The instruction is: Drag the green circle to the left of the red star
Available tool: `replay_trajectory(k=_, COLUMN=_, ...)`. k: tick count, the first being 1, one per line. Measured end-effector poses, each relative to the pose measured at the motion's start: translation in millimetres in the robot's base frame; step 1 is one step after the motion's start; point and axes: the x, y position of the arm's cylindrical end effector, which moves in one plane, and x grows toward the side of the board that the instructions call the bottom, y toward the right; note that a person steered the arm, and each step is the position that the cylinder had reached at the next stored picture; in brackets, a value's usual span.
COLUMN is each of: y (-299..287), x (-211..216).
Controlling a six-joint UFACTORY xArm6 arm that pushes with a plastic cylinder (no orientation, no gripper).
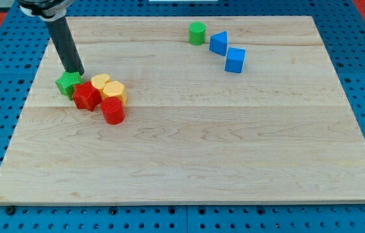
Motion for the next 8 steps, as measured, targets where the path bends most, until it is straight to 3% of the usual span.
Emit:
replay_trajectory(k=1, y=60, x=-40)
replay_trajectory(k=3, y=223, x=-68)
replay_trajectory(k=4, y=280, x=-80)
replay_trajectory(k=5, y=293, x=-126)
replay_trajectory(k=6, y=222, x=-111)
replay_trajectory(k=7, y=75, x=-58)
replay_trajectory(k=8, y=12, x=-44)
